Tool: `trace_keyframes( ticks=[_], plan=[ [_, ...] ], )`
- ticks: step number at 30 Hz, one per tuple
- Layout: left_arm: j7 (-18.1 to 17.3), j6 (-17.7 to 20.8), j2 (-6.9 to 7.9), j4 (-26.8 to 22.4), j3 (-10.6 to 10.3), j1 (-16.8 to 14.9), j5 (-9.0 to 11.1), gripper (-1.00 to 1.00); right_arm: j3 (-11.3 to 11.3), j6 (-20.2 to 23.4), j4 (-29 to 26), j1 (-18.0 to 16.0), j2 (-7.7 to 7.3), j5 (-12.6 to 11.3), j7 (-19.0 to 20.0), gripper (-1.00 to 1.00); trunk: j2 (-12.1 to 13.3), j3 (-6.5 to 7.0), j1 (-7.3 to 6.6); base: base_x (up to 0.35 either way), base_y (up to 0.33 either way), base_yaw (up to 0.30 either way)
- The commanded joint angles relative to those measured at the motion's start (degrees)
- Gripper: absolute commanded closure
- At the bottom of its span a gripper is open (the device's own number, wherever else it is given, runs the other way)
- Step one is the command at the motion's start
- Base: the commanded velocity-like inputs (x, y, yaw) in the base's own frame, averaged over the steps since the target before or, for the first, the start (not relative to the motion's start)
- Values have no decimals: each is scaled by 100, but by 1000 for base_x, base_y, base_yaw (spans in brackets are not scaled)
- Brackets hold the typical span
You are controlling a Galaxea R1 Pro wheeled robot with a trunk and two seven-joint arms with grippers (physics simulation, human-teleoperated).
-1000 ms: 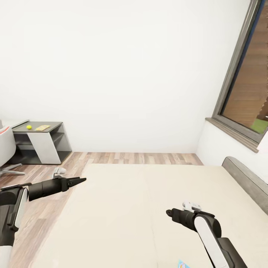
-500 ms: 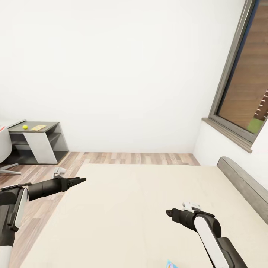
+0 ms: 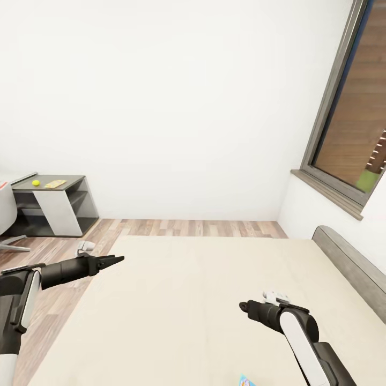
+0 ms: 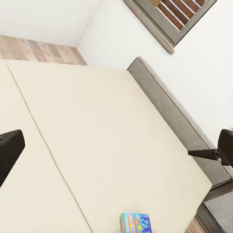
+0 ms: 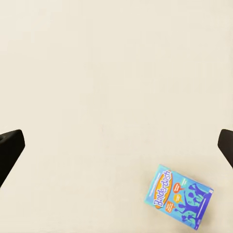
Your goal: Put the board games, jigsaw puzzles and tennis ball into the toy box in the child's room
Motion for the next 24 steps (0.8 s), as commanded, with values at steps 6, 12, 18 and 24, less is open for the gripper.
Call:
trace_keyframes(
  ticks=[6, 12, 18, 24],
  plan=[
    [-31, 60, 0, -2, 9, -6, -11, -100, 11, 13, -6, -6, -4, -51, -60, -100, -13, -13, 4, 0, 0, 0],
    [-31, 60, 0, -2, 7, -6, -11, -100, 12, 3, -4, -6, 1, -24, -65, -100, -13, -13, 4, 0, 0, 0],
    [-31, 61, 0, -2, 7, -6, -11, -100, 7, -236, 295, -6, 5, 1, -68, -100, -13, -13, 4, 0, 0, 0],
    [-8, 55, -98, 96, -3, 20, -8, -100, -4, -378, 493, -31, 46, 102, -121, -100, -13, -13, 4, 0, 0, 0]
  ],
)
